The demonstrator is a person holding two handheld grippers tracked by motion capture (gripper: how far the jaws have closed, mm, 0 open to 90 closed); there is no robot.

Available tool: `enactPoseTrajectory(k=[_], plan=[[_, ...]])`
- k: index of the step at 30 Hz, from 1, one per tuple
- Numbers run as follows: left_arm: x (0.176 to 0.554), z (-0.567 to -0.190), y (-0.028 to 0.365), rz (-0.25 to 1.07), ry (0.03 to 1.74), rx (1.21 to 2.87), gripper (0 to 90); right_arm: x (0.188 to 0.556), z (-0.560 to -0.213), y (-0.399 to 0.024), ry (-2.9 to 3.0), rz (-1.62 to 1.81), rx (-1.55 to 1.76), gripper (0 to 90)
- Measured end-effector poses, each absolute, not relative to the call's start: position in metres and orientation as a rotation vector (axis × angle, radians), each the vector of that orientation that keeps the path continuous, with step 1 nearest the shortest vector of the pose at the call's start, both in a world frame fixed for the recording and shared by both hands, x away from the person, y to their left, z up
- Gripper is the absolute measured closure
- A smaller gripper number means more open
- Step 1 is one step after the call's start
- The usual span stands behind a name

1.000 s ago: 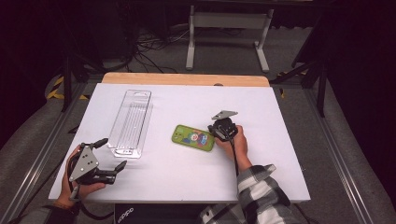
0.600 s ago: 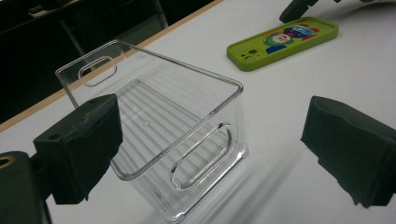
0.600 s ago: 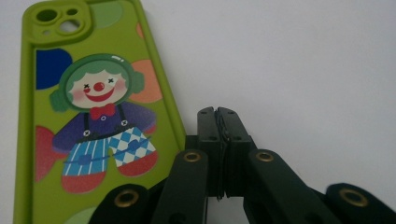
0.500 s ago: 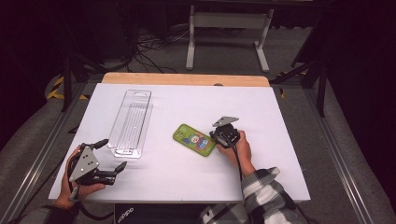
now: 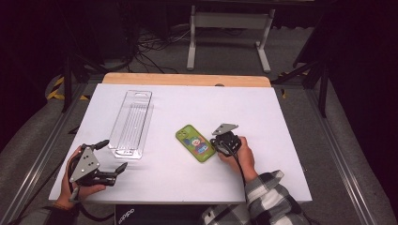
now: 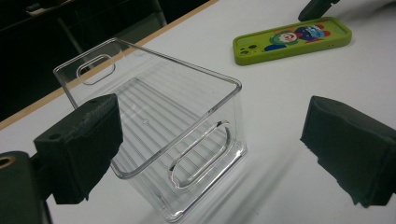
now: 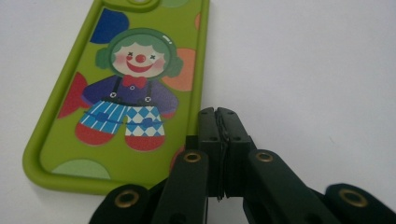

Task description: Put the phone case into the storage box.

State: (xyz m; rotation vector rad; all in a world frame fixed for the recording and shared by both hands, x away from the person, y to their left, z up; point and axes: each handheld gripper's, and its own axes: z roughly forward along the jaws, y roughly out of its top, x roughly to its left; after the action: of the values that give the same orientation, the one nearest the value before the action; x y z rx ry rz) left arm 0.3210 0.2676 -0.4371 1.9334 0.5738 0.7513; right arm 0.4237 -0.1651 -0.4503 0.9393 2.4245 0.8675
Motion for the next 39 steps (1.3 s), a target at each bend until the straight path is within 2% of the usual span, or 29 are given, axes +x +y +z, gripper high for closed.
enactPoseTrajectory(k=[39], plan=[[0.321,-0.438,0.265,0.741,0.570,1.950,6.7,0.397,-0.448,-0.145,2.541,0.904,0.825,86.8]])
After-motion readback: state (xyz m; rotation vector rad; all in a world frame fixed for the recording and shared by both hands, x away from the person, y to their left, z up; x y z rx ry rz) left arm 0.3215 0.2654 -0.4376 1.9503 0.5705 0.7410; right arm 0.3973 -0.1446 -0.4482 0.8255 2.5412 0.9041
